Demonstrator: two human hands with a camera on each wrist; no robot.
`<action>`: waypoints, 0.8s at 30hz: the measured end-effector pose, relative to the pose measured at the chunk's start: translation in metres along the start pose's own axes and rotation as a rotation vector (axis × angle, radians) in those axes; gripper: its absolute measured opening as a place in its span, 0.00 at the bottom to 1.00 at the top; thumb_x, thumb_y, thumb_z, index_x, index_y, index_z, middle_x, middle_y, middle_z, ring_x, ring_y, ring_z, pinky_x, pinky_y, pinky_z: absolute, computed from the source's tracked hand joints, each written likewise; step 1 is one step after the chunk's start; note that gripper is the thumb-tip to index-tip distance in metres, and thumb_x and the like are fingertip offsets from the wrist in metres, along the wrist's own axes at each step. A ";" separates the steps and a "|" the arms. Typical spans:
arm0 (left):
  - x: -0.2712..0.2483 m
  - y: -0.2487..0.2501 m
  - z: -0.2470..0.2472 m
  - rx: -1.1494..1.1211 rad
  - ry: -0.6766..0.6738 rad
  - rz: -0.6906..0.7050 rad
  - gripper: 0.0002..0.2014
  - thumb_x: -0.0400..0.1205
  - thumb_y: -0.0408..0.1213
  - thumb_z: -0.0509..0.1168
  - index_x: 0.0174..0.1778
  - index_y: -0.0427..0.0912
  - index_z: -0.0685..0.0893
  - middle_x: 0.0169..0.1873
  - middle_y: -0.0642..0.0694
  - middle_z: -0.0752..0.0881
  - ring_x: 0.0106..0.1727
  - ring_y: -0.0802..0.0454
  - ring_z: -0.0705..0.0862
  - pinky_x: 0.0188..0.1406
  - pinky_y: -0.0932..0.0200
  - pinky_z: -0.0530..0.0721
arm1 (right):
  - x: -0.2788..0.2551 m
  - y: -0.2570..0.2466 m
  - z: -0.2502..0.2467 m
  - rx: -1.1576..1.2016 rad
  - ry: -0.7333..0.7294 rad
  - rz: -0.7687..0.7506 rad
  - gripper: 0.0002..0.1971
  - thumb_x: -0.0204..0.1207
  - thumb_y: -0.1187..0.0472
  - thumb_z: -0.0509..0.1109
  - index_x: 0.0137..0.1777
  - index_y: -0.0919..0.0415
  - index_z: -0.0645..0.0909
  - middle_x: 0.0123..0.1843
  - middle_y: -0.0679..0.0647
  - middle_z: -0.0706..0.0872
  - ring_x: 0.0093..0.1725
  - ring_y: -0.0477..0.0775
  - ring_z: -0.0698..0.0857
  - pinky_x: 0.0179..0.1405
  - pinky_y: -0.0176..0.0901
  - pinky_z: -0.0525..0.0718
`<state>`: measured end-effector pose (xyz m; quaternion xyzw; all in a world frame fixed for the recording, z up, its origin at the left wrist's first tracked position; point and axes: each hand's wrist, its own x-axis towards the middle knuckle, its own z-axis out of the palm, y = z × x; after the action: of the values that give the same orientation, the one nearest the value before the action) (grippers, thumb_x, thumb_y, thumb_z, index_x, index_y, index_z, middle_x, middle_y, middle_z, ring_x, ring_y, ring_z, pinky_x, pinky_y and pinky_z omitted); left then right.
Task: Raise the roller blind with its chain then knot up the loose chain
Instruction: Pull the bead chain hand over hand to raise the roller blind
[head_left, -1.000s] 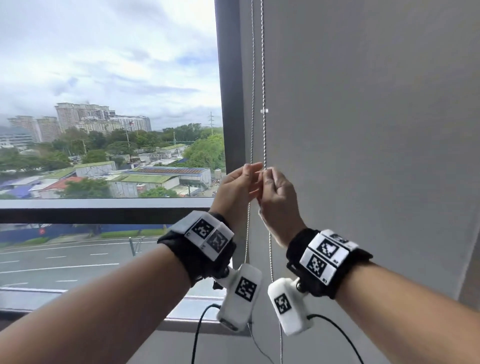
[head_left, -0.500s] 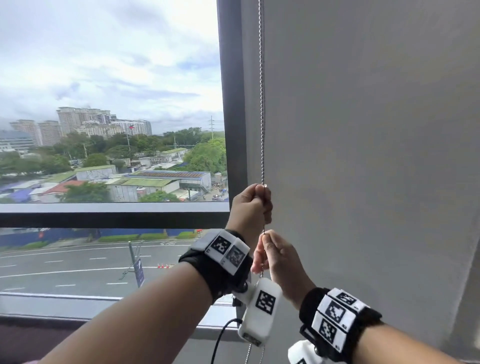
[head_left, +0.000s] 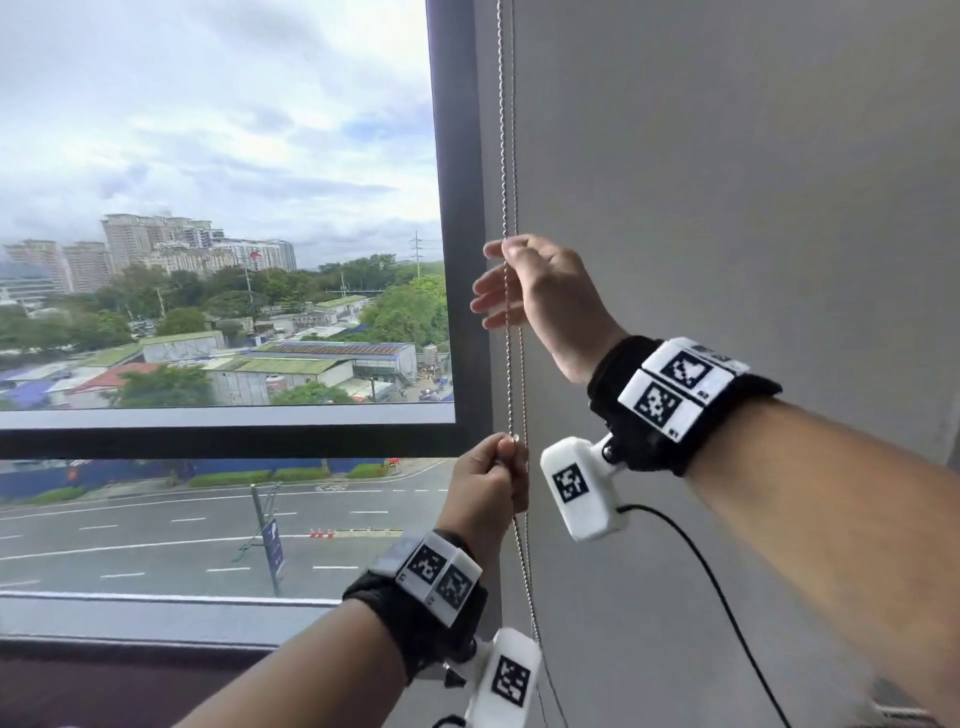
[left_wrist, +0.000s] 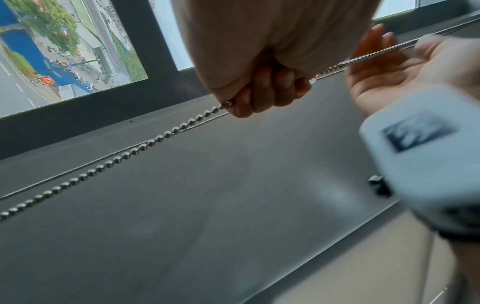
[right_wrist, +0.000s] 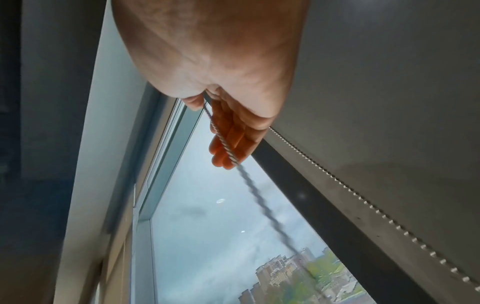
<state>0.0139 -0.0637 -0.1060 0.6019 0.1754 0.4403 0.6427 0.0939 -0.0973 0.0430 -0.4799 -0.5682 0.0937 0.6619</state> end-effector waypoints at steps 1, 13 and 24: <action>-0.002 -0.008 -0.002 0.012 0.002 -0.017 0.17 0.84 0.24 0.45 0.31 0.39 0.70 0.19 0.55 0.65 0.19 0.59 0.58 0.22 0.63 0.54 | 0.006 -0.006 0.003 0.044 -0.006 0.001 0.16 0.89 0.59 0.52 0.61 0.67 0.78 0.39 0.60 0.86 0.36 0.56 0.86 0.36 0.50 0.87; 0.015 0.006 -0.008 0.042 0.000 -0.054 0.13 0.82 0.26 0.55 0.58 0.29 0.82 0.41 0.38 0.85 0.40 0.47 0.81 0.43 0.55 0.79 | 0.009 0.030 0.021 -0.010 0.319 -0.101 0.14 0.77 0.54 0.53 0.30 0.49 0.71 0.25 0.42 0.69 0.25 0.46 0.65 0.28 0.39 0.62; 0.045 0.049 0.012 -0.058 -0.036 0.112 0.14 0.85 0.38 0.52 0.47 0.36 0.82 0.41 0.40 0.85 0.40 0.50 0.83 0.38 0.66 0.83 | -0.080 0.125 0.025 -0.049 0.227 0.009 0.14 0.85 0.51 0.56 0.49 0.53 0.82 0.44 0.52 0.88 0.43 0.50 0.83 0.51 0.58 0.83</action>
<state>0.0311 -0.0417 -0.0445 0.5999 0.1170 0.4696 0.6371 0.0983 -0.0721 -0.1054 -0.5059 -0.4898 0.0276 0.7095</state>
